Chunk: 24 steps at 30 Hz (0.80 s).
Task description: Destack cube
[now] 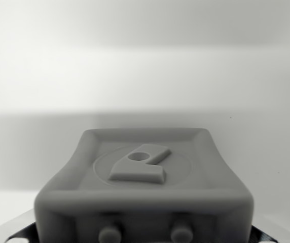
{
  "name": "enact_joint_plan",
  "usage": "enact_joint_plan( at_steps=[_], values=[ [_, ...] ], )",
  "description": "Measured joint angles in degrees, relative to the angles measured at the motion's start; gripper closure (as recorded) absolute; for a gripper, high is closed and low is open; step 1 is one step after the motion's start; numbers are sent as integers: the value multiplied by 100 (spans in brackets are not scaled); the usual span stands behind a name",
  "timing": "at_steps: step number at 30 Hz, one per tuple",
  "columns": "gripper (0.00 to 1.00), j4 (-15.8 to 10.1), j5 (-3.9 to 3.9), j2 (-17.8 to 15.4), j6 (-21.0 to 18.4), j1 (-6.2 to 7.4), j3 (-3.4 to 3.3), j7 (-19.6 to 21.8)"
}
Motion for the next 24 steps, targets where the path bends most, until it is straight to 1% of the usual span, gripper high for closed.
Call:
enact_joint_plan(
  at_steps=[9, 10, 24],
  values=[
    [100, 32, 0, 84, 51, -5, 8, 0],
    [0, 32, 0, 86, 53, -6, 8, 0],
    [0, 35, 0, 86, 55, -6, 9, 0]
  ],
)
